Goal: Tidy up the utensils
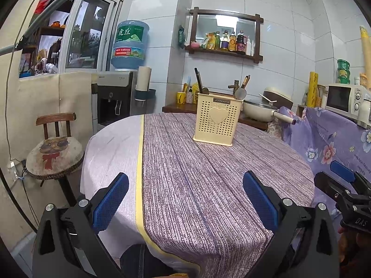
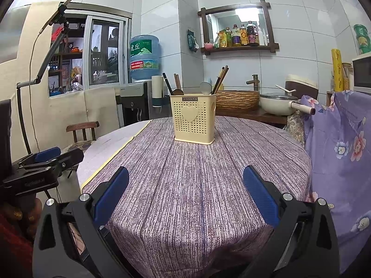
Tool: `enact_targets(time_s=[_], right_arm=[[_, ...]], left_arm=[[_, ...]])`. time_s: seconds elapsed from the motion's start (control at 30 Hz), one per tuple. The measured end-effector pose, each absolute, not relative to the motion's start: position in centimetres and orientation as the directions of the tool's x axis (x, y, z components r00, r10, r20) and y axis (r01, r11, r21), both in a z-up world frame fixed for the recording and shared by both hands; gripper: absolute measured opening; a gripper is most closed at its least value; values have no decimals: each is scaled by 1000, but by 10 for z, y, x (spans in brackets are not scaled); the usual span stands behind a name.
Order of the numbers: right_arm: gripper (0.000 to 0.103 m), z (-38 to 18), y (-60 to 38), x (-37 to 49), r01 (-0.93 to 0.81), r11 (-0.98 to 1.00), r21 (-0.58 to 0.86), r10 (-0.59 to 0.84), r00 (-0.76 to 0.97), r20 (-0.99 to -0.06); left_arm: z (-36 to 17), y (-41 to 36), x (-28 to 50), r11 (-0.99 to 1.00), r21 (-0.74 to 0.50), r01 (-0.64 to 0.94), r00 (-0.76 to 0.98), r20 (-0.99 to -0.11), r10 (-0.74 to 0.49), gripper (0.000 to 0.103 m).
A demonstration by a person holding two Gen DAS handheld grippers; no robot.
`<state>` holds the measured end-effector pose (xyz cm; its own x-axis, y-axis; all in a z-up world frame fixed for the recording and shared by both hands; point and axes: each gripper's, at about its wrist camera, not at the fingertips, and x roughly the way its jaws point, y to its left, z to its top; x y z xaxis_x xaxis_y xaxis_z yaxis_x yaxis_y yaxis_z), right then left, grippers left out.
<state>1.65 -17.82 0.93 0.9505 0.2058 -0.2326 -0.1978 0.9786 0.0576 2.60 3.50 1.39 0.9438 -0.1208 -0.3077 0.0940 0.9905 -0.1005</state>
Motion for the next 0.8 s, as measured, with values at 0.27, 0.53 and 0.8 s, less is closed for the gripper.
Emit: enact_targets(time_s=[0.27, 0.53, 0.8], right_arm=[[97, 8, -178, 15, -200, 978, 58, 208, 950, -235], [97, 8, -178, 15, -202, 978, 57, 210, 948, -238], [97, 8, -177, 16, -203, 978, 57, 210, 947, -242]], left_arm=[[14, 35, 24, 991, -97, 94, 944, -309, -120, 98], [15, 34, 24, 991, -98, 94, 943, -312, -120, 98], [15, 34, 25, 991, -98, 94, 942, -313, -120, 98]])
